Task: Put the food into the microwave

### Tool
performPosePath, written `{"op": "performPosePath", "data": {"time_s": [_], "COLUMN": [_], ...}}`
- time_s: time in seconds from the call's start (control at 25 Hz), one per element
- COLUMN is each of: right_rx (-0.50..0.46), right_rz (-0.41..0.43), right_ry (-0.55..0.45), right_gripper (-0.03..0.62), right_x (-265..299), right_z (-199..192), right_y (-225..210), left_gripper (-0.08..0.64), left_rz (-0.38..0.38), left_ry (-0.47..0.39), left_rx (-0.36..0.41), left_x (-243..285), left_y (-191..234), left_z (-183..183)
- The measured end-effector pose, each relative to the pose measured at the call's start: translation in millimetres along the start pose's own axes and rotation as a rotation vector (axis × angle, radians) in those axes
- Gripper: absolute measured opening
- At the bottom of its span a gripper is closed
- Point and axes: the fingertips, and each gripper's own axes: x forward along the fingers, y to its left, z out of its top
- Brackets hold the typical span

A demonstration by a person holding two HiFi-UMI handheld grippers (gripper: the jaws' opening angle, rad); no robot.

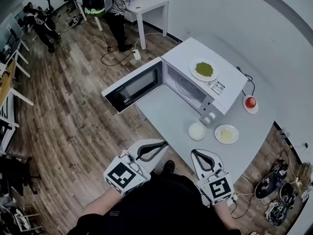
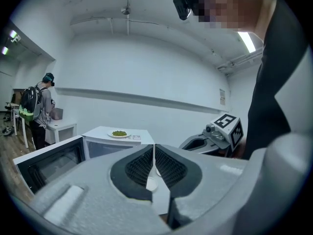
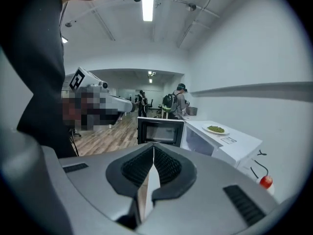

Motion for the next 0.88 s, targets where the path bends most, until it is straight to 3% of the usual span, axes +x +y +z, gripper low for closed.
{"op": "performPosePath", "data": {"time_s": [0.28, 0.52, 0.88], "right_rx": [0.028, 0.088, 0.113], "right_rz": [0.028, 0.037, 0.013], "right_ry": [0.046, 0.070, 0.129], "right_gripper": [0.017, 0.017, 0.017], "right_x": [27.7, 51.9, 90.2], "right_z": [-20.7, -33.7, -56.7], "right_y": [-21.9, -34.8, -53.2], "left_gripper": [0.021, 0.021, 0.021], "left_rz": [-0.047, -0.070, -0.127], "left_ry": [0.067, 0.077, 0.118], "left_rx": [-0.033, 0.032, -0.005], "left_x": [42.5, 73.0, 108.9], "left_y": [10.8, 33.5, 68.7], "left_z": [-21.0, -27.8, -62.1]}}
